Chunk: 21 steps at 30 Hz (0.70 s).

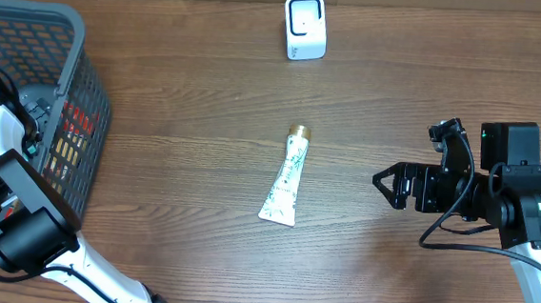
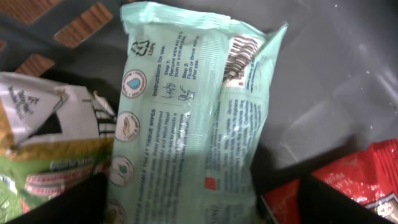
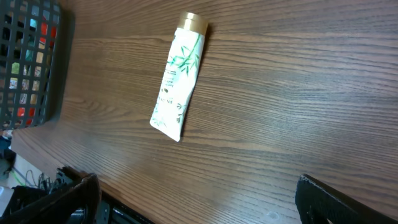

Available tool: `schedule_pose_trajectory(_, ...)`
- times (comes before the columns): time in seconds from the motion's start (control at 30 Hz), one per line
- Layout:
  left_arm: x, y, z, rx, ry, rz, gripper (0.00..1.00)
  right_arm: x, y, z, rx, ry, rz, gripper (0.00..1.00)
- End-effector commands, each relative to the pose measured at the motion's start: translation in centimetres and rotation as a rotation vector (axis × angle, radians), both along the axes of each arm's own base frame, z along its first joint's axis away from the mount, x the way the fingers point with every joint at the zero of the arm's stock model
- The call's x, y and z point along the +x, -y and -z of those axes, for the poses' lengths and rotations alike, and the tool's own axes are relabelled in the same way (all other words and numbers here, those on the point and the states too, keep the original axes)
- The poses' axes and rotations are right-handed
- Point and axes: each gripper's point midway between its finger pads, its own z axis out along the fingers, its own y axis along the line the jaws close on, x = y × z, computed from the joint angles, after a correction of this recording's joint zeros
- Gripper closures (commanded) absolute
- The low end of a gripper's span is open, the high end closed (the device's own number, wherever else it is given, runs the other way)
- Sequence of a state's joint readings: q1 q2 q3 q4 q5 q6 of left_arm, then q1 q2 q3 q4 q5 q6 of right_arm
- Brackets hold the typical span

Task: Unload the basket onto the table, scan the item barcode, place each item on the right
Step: 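Reach the left gripper into the basket and grasp the mint-green wipes pack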

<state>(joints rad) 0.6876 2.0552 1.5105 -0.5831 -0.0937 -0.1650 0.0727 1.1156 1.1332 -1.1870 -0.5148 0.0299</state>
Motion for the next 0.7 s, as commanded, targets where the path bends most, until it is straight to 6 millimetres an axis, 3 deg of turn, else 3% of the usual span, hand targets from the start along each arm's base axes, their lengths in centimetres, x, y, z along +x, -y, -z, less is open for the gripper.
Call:
schedule_pose_trajectory(0.0,-0.3,0.7,2.9,-0.070,-0.020,-0.012,0.21,0.3,-0.1,-0.6,-0.005,0.024,-0.006,0.00)
schedule_pose_trajectory(0.03,-0.4,0.9,3.6,-0.085,-0.033,-0.010,0.25,0.3,-0.1,-0.5,-0.005,0.020,-0.006,0.00)
schedule_pose_trajectory(0.13,-1.0,1.4,5.0,-0.114,-0.068,-0.011,0.52,0.2,-0.1,-0.3,-0.006,0.007,-0.006,0.00)
schedule_pose_trajectory(0.23,-1.0,1.4,4.9,-0.114,-0.069,-0.011,0.95,0.2,-0.1,-0.2,-0.007,0.001,-0.006,0.00)
schedule_pose_trajectory(0.43,-0.9,1.6,2.2,-0.100,-0.072,0.025,0.96,0.4,-0.1,0.1,-0.008,-0.010,-0.006,0.00)
schedule_pose_trajectory(0.53,-0.4,1.4,-1.1,-0.071,-0.052,0.051,0.96,0.4,-0.1,0.3,-0.008,-0.016,-0.006,0.00)
schedule_pose_trajectory(0.67,0.2,1.0,-7.3,-0.014,0.019,0.053,0.96,0.5,-0.1,0.4,-0.009,-0.022,-0.006,0.00)
